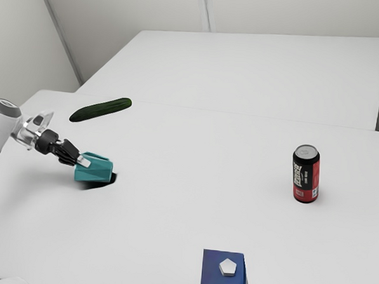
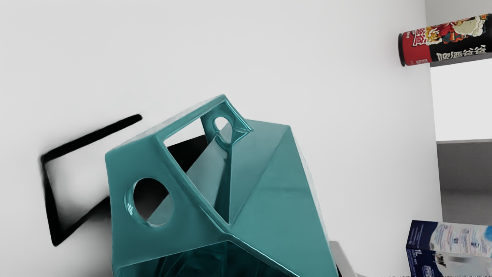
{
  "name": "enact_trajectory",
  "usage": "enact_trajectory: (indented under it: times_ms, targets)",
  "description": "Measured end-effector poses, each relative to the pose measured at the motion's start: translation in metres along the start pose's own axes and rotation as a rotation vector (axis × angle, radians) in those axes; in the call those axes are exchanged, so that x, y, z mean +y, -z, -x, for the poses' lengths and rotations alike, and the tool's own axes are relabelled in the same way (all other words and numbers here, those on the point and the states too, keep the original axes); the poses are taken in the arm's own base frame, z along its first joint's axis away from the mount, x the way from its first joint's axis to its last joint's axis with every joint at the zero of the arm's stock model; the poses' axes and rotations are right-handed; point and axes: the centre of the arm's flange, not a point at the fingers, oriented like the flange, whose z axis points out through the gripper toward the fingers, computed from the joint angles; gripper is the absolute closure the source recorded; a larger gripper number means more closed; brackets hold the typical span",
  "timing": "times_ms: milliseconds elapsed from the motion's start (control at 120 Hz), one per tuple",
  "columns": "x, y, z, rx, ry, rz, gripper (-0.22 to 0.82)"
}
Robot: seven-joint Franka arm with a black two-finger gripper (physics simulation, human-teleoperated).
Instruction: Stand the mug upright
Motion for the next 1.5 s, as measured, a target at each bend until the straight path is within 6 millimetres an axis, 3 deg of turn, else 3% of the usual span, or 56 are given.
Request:
enact_trajectory:
  times_ms: [233,342,467,842,1108,1342,1500]
  targets:
    - [0.027,0.012,-0.005,-0.010,-0.052,-0.033,0.77]
    - [0.055,0.016,-0.014,-0.042,-0.102,-0.092,0.77]
    - [0.091,0.005,-0.028,-0.126,-0.167,-0.195,0.77]
    - [0.213,-0.076,-0.069,-0.386,-0.377,-0.628,0.77]
    - [0.236,-0.124,-0.069,-0.452,-0.361,-0.807,0.77]
    - [0.259,-0.184,-0.058,-0.458,-0.353,-0.889,0.77]
    - [0.263,-0.205,-0.051,-0.448,-0.329,-0.920,0.77]
